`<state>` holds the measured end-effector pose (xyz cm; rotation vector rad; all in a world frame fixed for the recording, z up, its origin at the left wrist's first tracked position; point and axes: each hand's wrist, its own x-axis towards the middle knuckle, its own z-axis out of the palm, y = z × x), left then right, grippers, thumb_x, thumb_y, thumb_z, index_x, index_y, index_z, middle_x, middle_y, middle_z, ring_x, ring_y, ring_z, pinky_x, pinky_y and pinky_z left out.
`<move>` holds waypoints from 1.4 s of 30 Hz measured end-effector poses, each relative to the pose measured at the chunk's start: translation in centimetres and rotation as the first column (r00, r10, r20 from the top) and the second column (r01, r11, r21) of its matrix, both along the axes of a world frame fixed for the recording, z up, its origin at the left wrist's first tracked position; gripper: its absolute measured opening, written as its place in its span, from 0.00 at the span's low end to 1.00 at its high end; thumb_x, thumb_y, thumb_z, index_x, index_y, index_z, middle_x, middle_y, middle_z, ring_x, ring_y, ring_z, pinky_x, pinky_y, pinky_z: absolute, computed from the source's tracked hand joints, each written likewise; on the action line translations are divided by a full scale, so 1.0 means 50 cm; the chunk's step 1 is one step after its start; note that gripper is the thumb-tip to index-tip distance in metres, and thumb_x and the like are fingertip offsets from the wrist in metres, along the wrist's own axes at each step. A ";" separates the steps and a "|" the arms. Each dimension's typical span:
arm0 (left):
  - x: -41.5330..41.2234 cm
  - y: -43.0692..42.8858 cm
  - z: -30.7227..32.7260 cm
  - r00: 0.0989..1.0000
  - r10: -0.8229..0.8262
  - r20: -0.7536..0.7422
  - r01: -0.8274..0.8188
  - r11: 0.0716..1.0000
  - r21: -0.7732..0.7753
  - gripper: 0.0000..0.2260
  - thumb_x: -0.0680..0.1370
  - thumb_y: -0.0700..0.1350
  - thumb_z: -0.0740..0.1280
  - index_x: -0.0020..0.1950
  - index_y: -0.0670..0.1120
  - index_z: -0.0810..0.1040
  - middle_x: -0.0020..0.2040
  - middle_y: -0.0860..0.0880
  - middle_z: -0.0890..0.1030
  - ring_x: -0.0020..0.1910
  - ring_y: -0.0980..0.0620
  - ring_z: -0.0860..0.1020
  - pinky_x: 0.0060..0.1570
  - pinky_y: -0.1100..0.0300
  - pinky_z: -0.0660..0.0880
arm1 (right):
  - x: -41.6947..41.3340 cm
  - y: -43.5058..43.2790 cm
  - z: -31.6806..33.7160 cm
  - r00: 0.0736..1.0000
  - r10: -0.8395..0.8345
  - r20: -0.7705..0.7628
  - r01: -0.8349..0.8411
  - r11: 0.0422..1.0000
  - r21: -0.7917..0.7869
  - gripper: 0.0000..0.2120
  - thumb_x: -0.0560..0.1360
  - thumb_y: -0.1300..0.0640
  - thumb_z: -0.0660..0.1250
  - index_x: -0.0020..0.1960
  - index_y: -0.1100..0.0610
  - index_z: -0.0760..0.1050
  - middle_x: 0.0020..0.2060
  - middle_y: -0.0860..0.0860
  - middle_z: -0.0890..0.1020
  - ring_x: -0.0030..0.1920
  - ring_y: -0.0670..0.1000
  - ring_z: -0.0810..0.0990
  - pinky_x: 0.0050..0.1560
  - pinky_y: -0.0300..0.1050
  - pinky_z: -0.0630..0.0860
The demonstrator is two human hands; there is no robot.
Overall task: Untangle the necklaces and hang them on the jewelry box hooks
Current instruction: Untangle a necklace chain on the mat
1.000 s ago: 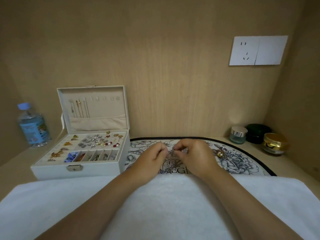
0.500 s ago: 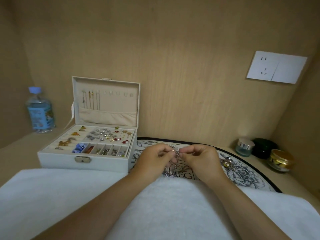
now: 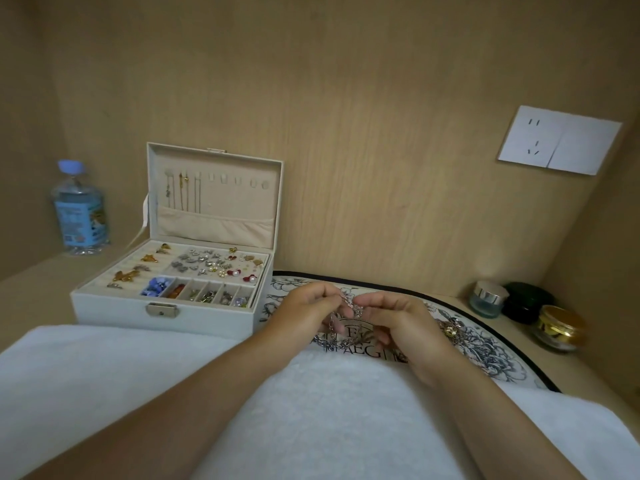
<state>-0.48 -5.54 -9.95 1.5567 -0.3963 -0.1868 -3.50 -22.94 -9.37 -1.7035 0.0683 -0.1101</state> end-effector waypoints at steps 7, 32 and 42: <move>0.002 0.002 0.004 0.998 0.041 -0.048 -0.044 0.997 -0.063 0.11 0.82 0.37 0.60 0.43 0.45 0.78 0.40 0.47 0.85 0.37 0.47 0.81 0.37 0.59 0.76 | -0.009 0.008 0.000 0.999 0.040 0.033 -0.033 0.981 -0.191 0.03 0.75 0.62 0.73 0.43 0.56 0.85 0.32 0.49 0.82 0.27 0.45 0.72 0.28 0.37 0.70; 0.018 0.028 0.025 0.998 0.047 -0.052 -0.047 0.999 0.001 0.11 0.84 0.40 0.59 0.44 0.40 0.77 0.36 0.45 0.76 0.34 0.51 0.75 0.39 0.56 0.79 | 0.015 -0.034 0.012 0.995 -0.067 -0.070 0.095 0.815 0.571 0.06 0.83 0.61 0.59 0.46 0.55 0.69 0.28 0.48 0.64 0.28 0.49 0.64 0.42 0.50 0.79; 0.041 0.077 0.088 0.996 -0.037 -0.085 0.023 0.986 -0.164 0.09 0.81 0.46 0.64 0.41 0.46 0.77 0.26 0.53 0.56 0.25 0.54 0.58 0.25 0.62 0.58 | 0.027 -0.043 -0.013 0.924 -0.336 0.180 0.381 0.815 -0.436 0.08 0.75 0.63 0.68 0.45 0.50 0.78 0.30 0.48 0.76 0.26 0.46 0.70 0.31 0.41 0.67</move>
